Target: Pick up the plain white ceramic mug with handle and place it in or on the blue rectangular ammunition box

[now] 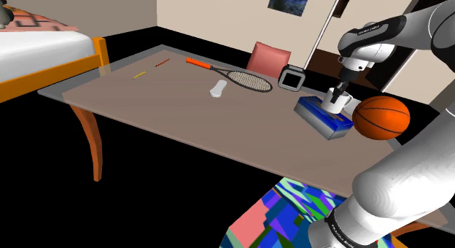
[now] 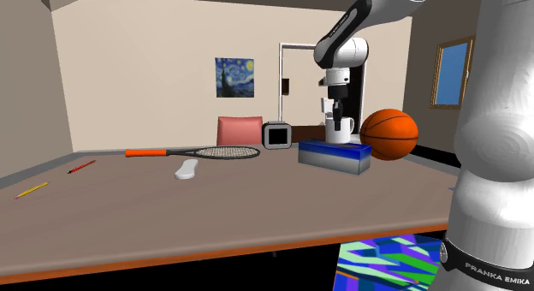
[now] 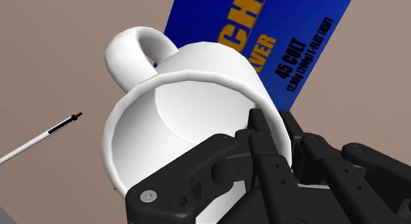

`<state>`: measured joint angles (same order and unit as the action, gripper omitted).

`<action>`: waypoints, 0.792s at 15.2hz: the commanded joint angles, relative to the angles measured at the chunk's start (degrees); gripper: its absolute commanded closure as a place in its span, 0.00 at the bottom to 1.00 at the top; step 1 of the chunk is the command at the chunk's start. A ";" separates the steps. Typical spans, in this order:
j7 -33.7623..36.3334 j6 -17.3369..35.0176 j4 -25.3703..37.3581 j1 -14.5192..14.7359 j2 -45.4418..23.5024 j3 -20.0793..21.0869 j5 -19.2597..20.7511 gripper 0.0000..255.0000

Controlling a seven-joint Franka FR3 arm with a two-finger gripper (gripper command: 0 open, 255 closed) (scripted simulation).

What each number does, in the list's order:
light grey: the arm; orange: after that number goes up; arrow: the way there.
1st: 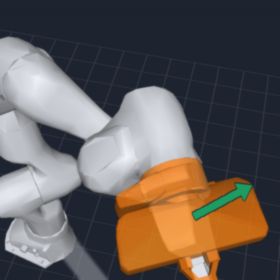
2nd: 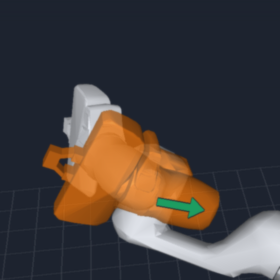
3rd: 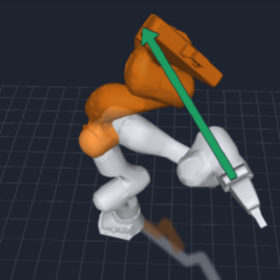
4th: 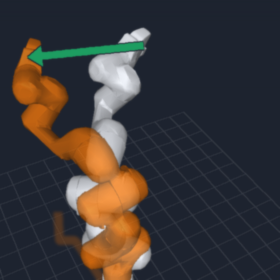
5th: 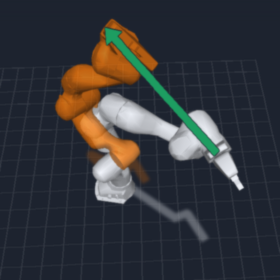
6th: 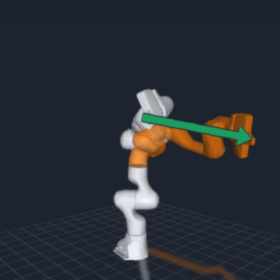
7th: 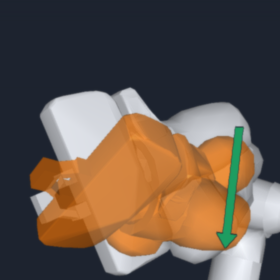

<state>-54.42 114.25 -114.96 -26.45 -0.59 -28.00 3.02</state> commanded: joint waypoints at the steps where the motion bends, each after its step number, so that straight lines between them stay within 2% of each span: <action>1: 0.00 0.06 -0.01 0.00 -0.01 0.00 -0.01 1.00; 3: 0.00 0.06 -0.01 0.00 -0.01 0.00 -0.01 1.00; 4: 0.00 0.06 -0.02 0.00 0.00 0.00 0.00 0.00; 9: 0.00 0.06 -0.03 0.00 0.00 0.00 0.00 0.00; 12: 0.39 -5.61 4.49 0.25 1.28 0.24 0.50 0.00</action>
<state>-54.40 110.46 -111.76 -26.38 0.19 -27.95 3.32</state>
